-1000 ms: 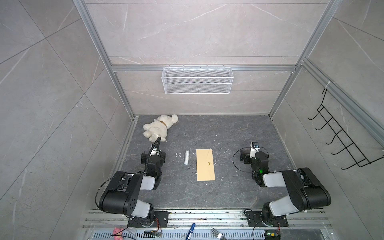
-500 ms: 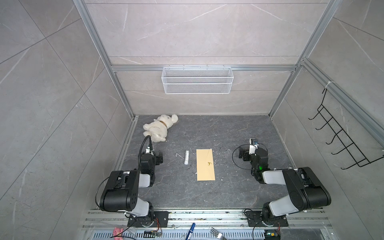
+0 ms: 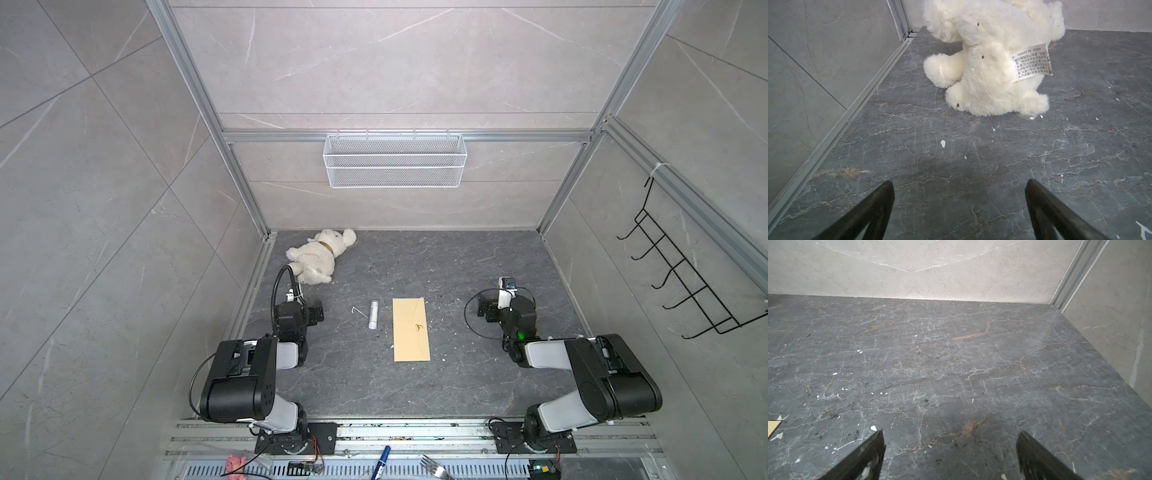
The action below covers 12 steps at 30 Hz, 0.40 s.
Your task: Place the letter into the envelope and seal it
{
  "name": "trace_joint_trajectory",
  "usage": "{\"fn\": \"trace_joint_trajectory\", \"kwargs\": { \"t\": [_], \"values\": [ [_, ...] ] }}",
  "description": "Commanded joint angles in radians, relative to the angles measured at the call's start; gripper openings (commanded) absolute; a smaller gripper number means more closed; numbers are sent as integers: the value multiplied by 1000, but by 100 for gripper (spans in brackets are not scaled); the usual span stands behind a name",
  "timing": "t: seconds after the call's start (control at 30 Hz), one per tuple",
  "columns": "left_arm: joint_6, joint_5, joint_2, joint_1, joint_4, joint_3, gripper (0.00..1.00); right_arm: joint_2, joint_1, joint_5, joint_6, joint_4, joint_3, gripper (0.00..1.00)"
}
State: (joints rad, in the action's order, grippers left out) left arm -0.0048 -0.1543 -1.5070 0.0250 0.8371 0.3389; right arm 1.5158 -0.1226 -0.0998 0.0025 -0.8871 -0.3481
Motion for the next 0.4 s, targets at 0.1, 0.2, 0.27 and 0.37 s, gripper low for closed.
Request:
{"fn": "trace_joint_trajectory", "kwargs": {
  "t": [0.1,0.2,0.27,0.37],
  "values": [
    [-14,2,4,3,22,17,100,0,5,9,-18,11,-14,99],
    [-14,2,4,4,23,16,100,1,5,9,-19,13,-14,99],
    [-15,3,4,4,23,17,100,3,9,21,-16,19,-17,99],
    [-14,2,6,4,26,13,100,2,9,19,-18,15,-16,99]
  ]
}}
